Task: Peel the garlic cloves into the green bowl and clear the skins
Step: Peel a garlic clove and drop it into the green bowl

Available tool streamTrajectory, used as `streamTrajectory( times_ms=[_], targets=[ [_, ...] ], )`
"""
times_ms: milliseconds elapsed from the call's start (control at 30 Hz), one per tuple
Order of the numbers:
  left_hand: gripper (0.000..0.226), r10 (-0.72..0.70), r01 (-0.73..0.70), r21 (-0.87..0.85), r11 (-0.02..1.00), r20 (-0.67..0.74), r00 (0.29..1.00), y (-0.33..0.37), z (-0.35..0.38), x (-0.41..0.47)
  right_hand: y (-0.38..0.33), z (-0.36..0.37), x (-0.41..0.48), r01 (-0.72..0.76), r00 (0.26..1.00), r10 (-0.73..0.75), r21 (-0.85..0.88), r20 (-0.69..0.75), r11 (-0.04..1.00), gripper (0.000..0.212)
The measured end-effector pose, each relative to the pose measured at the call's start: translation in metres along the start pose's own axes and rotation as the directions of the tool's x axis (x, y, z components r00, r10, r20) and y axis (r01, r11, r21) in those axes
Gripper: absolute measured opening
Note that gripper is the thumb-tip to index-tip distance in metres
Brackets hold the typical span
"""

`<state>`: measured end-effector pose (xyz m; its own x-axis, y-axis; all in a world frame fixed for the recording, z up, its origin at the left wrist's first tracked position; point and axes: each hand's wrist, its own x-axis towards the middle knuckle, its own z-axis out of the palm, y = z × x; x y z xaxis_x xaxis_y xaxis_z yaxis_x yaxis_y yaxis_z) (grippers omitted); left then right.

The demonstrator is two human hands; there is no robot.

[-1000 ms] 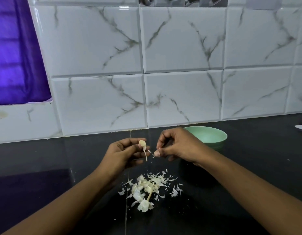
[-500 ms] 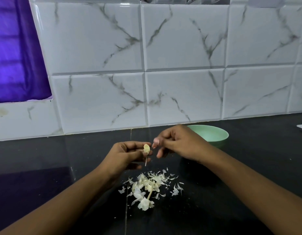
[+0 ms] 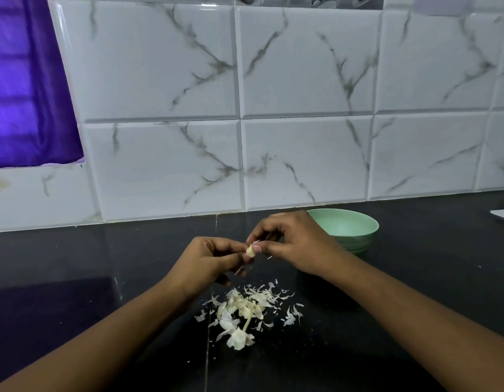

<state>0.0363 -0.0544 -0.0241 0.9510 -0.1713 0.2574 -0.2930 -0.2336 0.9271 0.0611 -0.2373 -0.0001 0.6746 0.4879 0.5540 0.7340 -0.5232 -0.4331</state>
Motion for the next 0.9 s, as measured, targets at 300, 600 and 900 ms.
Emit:
streamTrajectory(
  times_ms=[300,600,900],
  targets=[
    [0.011,0.092,-0.091,0.028,0.995,-0.051,0.994,0.0033,-0.0017,-0.0006,0.0003,0.0007,-0.0002,-0.192,0.981,0.191,0.342,0.037,0.920,0.008],
    [0.018,-0.006,0.006,-0.063,0.998,0.001,1.000,0.0026,0.0005,-0.0011,0.0004,0.0013,-0.0018,-0.068,0.997,0.063,0.126,0.038,0.990,0.021],
    [0.022,-0.198,0.217,-0.207,0.954,0.106,0.974,0.0017,-0.0056,0.0024,0.0039,-0.0073,-0.0003,-0.042,0.991,0.041,0.003,0.127,0.999,0.029]
  ],
)
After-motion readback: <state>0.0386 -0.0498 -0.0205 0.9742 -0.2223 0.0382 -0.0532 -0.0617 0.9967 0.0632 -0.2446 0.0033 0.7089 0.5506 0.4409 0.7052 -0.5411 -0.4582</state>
